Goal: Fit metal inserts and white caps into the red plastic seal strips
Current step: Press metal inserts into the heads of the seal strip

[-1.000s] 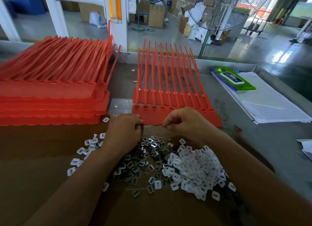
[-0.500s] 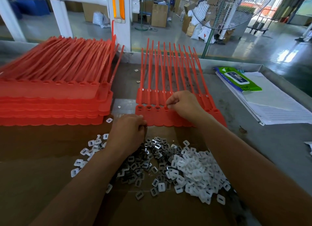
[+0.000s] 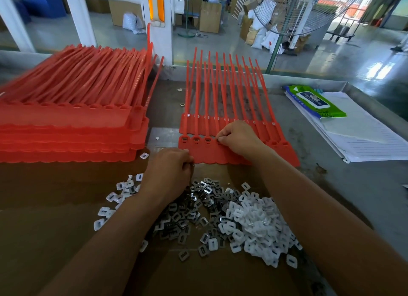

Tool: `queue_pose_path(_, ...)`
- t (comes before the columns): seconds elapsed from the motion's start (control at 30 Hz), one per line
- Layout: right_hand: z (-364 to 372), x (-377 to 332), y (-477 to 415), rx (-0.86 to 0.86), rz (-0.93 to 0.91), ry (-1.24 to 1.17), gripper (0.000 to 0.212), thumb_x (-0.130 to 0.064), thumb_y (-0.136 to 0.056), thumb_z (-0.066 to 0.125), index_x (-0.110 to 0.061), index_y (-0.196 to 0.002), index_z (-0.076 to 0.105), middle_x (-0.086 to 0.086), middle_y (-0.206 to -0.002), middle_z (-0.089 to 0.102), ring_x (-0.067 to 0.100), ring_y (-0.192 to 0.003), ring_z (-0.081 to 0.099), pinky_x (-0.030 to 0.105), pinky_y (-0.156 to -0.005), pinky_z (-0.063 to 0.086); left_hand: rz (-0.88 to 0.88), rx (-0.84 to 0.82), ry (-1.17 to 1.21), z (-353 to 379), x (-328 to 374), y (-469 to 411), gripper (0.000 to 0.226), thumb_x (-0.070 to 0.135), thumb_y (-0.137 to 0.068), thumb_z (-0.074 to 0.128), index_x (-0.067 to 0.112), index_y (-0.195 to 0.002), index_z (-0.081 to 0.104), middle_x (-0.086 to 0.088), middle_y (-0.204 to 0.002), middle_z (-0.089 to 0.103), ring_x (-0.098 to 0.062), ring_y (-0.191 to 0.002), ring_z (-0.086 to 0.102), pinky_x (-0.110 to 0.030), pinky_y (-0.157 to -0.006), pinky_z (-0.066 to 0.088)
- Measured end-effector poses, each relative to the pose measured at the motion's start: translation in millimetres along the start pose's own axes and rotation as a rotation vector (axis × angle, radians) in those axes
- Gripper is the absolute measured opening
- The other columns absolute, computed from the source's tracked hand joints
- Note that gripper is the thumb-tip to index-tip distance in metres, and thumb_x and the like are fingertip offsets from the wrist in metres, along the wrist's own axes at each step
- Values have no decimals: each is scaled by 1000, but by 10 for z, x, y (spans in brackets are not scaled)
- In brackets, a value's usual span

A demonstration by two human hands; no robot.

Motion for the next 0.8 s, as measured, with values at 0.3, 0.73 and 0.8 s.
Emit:
queue_pose_path(0.3,-14,23,5,61,55,-71,10,-12,-80,69,-14,-90,69,1,-98,64,9,-87,52,23,-76,40,-4,-3,5,22,-10,-6,23,5,-84,52,6,-100,68,-9,-111,65,-21,-104,58,-27,-92,39)
queue_pose_path(0.73,-58,16,55,24,93,-167,15,-12,-85,63,-11,-98,70,4,-108,66,7,-87,51,22,-76,37,-3,-6,-11,30,-27,1,26,6,-84,51,8,-102,68,-6,-116,63,-19,-109,55,-24,-93,36)
queue_pose_path(0.8,-88,5,101,6,64,-164,16,-13,-86,61,-11,-99,70,3,-107,66,6,-86,51,20,-75,36,-8,-9,-13,33,-28,-1,26,6,-84,50,8,-102,68,-6,-117,63,-19,-110,55,-25,-93,36)
Point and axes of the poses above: each hand's wrist, its own y-axis away from the middle knuckle, its own z-axis out of the palm, x = y × z, the point moved 1 cm from there along -y, towards the middle knuckle
